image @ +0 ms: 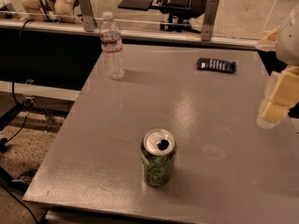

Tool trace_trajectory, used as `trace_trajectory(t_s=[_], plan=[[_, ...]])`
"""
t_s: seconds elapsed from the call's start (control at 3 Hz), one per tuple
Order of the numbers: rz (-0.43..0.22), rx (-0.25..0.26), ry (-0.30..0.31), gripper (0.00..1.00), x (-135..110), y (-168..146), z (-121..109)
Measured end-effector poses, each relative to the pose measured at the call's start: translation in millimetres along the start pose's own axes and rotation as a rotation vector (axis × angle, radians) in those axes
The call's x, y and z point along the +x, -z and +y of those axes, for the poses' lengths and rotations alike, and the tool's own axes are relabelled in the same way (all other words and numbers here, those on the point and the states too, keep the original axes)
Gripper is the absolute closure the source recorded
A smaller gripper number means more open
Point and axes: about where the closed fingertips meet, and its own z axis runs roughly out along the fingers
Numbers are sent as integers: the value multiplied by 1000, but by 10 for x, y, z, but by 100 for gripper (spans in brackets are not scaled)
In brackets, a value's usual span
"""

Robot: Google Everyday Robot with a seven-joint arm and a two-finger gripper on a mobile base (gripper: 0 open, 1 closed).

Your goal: Pick rxbar blueberry

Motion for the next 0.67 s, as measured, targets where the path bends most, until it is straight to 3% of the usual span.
trace_trajectory(t_s=[0.33, 0.67], plan=[[0, 0, 0, 0, 0, 0, 0], [-6, 2, -11, 0, -41, -162, -182]])
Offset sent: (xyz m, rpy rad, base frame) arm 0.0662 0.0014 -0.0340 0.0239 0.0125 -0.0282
